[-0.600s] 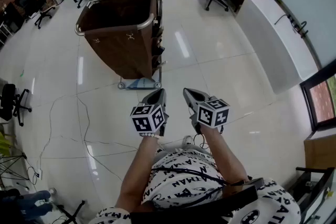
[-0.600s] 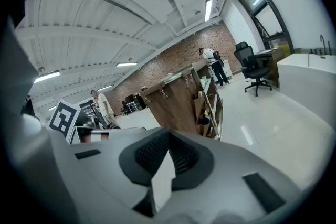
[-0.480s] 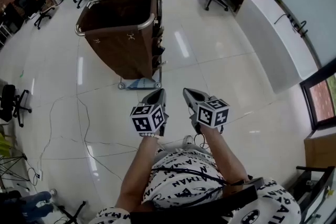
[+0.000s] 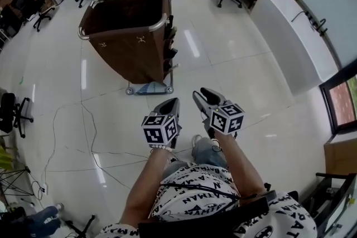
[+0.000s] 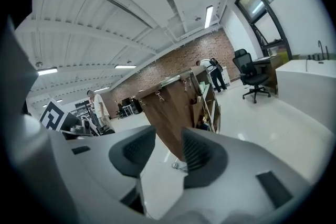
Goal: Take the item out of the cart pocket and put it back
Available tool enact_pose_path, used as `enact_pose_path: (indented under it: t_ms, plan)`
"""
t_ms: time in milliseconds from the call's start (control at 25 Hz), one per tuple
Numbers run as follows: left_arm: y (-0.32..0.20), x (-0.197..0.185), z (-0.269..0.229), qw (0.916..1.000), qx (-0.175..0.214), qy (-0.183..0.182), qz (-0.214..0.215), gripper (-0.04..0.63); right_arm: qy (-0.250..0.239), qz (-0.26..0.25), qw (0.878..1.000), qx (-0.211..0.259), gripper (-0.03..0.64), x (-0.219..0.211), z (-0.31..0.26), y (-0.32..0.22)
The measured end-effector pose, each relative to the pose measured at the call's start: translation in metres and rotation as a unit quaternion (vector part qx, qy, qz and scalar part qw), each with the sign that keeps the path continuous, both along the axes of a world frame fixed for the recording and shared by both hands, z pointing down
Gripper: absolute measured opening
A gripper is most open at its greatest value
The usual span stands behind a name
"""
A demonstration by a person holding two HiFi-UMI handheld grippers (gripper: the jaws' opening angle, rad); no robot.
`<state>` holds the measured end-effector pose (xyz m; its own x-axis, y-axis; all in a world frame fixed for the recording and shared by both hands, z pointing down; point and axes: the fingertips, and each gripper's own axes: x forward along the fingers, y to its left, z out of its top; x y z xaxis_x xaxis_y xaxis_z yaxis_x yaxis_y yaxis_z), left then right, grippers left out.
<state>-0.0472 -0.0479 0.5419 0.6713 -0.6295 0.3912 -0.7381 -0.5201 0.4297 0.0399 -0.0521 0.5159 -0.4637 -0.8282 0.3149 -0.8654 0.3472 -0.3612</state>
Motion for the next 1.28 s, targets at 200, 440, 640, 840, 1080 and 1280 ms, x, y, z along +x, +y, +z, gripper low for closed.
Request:
enact_pose_path:
  t_ms: [200,440,640,840,1080,1280]
  plan:
    - [-0.034,0.005,0.007,0.9999,-0.006,-0.008,-0.007,0.003,0.017,-0.014,1.000,0.002,0.221,0.014,0.008,-0.056]
    - [-0.104,0.018,0.013,0.9989,-0.003,-0.020,-0.041,0.003,0.022,-0.050,0.998,0.010,0.261,0.025,0.012,-0.150]
    - [-0.162,0.030,0.010,0.9967,0.000,-0.032,-0.074,0.003,0.033,-0.088,0.995,0.020,0.258,0.026,0.012,-0.231]
    - [-0.206,0.046,0.015,0.9942,-0.004,-0.045,-0.098,0.003,0.042,-0.126,0.991,0.018,0.258,0.024,0.025,-0.294]
    - [-0.242,0.052,0.022,0.9903,-0.013,-0.050,-0.129,0.003,0.054,-0.164,0.985,0.006,0.258,0.011,0.053,-0.342]
    - [-0.258,0.052,0.034,0.9883,-0.023,-0.055,-0.141,0.003,0.091,-0.188,0.978,0.006,0.257,-0.004,0.080,-0.369]
